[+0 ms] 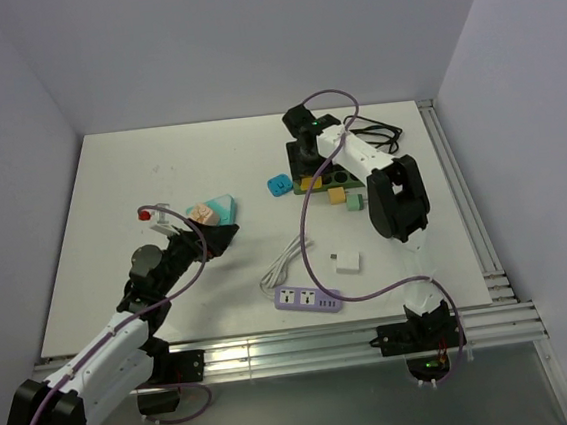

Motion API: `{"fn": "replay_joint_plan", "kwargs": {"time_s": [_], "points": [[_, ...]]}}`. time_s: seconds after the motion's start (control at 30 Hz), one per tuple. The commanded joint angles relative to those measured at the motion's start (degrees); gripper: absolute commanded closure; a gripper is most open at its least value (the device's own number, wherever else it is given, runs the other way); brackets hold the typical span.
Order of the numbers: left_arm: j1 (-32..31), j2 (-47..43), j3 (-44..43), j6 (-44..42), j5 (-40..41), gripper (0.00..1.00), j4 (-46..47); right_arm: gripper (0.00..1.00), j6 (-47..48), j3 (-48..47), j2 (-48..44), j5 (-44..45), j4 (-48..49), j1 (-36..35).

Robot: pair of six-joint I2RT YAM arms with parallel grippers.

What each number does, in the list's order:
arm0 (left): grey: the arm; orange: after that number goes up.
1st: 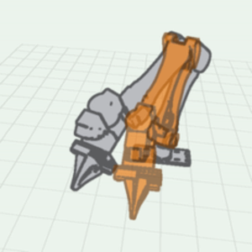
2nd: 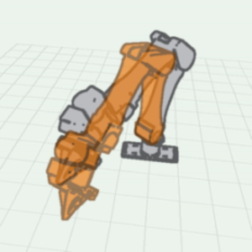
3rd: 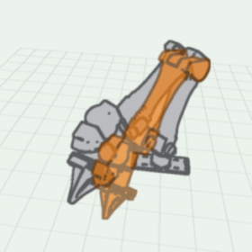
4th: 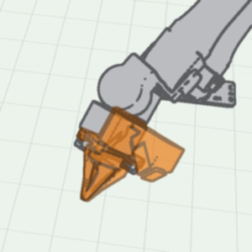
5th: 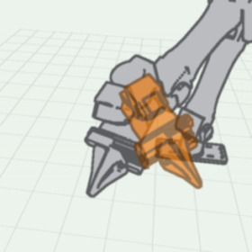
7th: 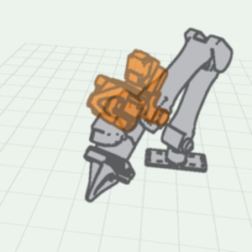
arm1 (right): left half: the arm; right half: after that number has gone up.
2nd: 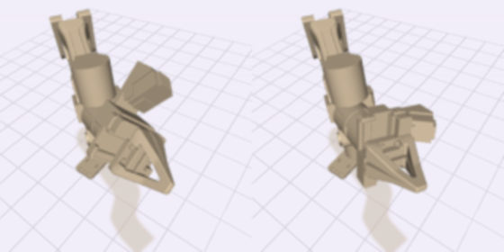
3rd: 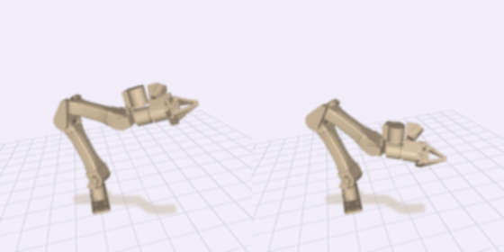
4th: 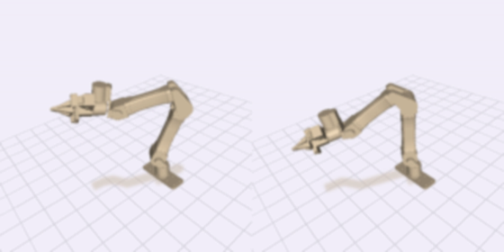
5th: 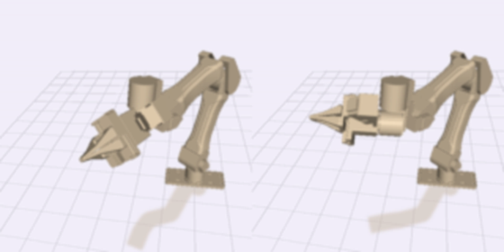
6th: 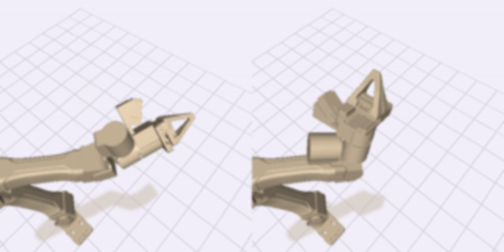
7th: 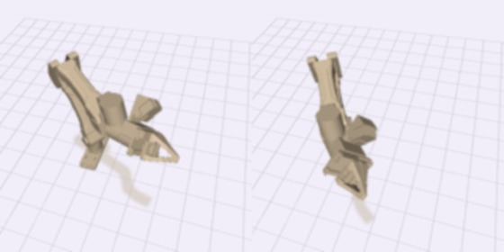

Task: Insert the plug
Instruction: Insert the plug into the socket.

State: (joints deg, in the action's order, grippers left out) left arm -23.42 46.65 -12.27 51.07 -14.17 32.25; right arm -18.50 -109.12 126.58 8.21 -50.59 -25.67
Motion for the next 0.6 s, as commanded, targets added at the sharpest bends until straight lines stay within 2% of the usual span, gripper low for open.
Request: {"fn": "replay_joint_plan", "kwargs": {"time_s": [0.0, 0.07, 0.23, 0.4, 0.47, 0.57], "points": [[-0.05, 0.28, -2.84, -1.32, -1.12, 0.0, 1.94, 1.0, 0.31, 2.69, 7.98, 0.49, -2.84, -0.52], [-0.05, 0.37, -2.84, -1.24, -1.12, 0.0, 1.94, 1.0, 0.31, 2.95, 7.63, 0.5, -2.76, -0.61], [-0.05, 0.37, -3.11, -1.5, -1.12, 0.01, 1.76, 1.0, 1.19, 5.76, 4.82, -7.41, 1.45, 0.09], [0.04, 0.37, -3.28, -1.59, -1.03, 0.0, 1.24, 1.0, 1.19, 4.45, 5.78, -7.51, 0.85, 0.8], [-0.05, 0.28, -3.28, -1.67, -0.94, 0.01, 1.06, 0.97, 0.92, 4.18, 5.61, -6.54, 0.67, 0.71], [-0.05, 0.19, -3.46, -1.76, -0.68, 0.01, 0.62, 0.87, 0.31, 4.7, 4.03, -4.69, 0.93, 0.8]]}}
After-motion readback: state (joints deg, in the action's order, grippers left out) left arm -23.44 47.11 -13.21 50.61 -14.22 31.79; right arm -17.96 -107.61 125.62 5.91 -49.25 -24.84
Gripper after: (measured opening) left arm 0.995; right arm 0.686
